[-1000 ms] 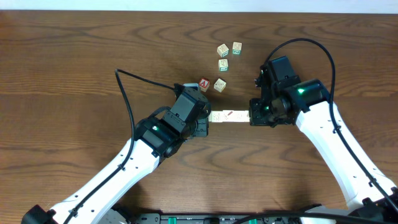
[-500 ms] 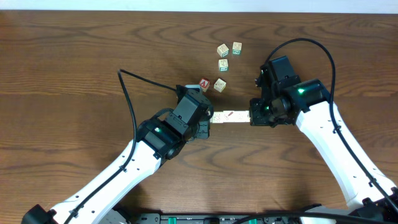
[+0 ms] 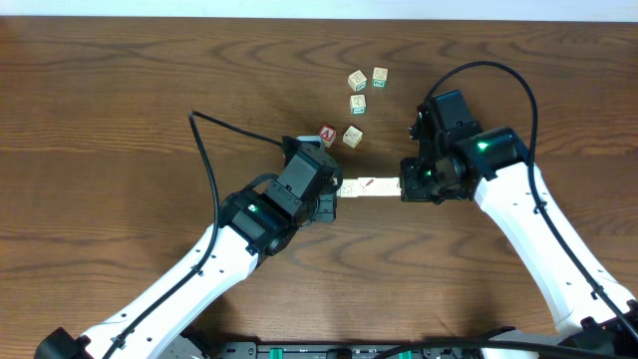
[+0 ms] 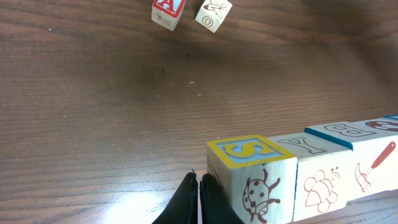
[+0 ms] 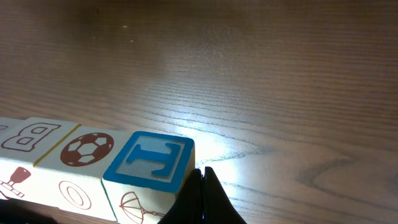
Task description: Lift 5 blocks
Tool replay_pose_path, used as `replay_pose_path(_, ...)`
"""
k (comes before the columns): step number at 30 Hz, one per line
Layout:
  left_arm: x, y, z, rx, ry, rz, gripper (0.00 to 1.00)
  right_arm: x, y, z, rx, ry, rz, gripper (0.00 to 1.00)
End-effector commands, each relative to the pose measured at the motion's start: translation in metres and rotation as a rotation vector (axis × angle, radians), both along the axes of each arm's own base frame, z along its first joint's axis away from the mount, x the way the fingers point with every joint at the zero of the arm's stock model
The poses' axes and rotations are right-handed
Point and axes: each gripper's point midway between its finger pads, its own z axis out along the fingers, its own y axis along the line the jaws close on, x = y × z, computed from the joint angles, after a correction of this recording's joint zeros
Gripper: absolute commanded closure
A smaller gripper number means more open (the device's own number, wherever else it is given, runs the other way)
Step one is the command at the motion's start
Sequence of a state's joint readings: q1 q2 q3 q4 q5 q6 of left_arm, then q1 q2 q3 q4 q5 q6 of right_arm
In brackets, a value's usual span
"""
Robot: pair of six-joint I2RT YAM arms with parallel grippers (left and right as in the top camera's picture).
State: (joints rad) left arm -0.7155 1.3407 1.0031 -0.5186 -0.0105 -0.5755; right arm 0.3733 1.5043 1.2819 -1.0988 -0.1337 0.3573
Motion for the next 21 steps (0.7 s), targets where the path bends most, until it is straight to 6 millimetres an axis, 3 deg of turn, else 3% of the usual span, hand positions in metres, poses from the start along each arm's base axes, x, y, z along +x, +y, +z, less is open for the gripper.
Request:
replay_pose_path(1, -0.023, -0.068, 0.054, -0.237, -0.013, -0.220, 0.93, -0.030, 0.074, 0.030, 0.315, 0.072, 0.176, 0.99)
replay_pose_path(21, -0.018, -0.072, 0.019, -0.178, 0.061, -0.212, 0.92, -0.018, 0.071, -0.002, 0.244, 0.124, 0.153, 0.99)
